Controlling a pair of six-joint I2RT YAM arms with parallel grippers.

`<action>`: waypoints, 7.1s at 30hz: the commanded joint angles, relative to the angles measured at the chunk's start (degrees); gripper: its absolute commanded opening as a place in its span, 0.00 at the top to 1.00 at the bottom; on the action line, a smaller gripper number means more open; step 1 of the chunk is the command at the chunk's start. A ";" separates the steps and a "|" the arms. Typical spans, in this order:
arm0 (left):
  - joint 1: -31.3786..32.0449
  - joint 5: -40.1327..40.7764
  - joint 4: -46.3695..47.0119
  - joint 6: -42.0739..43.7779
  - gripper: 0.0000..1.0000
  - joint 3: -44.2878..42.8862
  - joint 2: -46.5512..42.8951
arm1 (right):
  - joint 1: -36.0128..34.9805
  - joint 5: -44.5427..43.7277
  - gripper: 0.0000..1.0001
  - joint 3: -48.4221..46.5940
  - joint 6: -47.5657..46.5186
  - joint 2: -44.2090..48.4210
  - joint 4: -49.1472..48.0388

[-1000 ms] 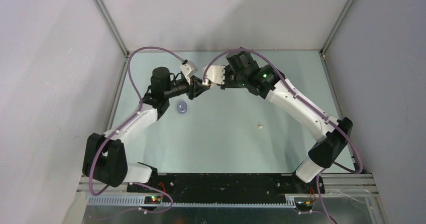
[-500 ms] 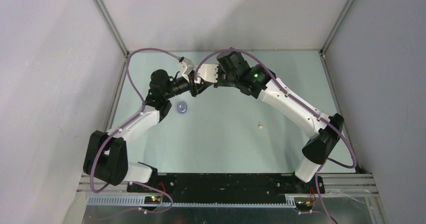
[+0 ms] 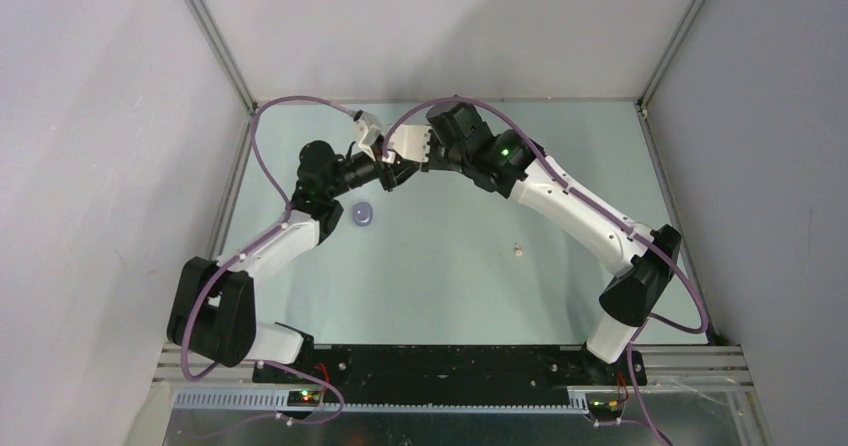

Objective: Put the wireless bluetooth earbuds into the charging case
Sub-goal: Place the earbud in the charging case.

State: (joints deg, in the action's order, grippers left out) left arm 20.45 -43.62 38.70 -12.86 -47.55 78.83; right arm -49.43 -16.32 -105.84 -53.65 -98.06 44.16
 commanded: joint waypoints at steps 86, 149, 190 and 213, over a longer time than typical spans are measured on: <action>5.19 17.23 3.49 14.32 1.00 5.12 -10.26 | -2.15 12.91 0.95 40.98 -56.86 18.87 -54.06; -1.02 -17.80 -2.09 26.55 1.00 2.28 -5.98 | 13.35 54.44 0.33 -11.32 4.96 -0.53 21.31; -0.60 -19.25 -5.58 32.25 1.00 1.07 -6.17 | 13.27 50.81 0.37 -14.38 8.56 -7.66 18.03; -0.40 -19.08 -10.91 38.09 1.00 0.47 -6.41 | 14.07 57.79 0.31 -18.37 13.72 -9.58 19.79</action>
State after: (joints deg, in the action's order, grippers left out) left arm 19.75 -61.78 27.75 23.16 -44.82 73.87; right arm -35.70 37.67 -121.23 -41.82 -107.57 63.53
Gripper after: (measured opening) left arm 0.296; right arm 0.677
